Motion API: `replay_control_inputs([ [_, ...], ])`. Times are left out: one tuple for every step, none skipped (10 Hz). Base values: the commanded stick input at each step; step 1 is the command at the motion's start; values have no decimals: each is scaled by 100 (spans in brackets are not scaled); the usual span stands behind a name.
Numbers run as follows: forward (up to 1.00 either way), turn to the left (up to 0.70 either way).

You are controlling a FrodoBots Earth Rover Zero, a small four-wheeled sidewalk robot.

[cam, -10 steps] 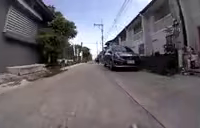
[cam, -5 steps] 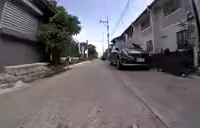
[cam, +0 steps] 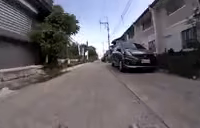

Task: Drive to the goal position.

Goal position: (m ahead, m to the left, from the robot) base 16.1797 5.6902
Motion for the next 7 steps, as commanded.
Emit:
replay_control_inputs([
  [100,2],
  [100,2],
  [100,2],
  [100,2],
  [100,2],
  [100,2],
  [100,2],
])
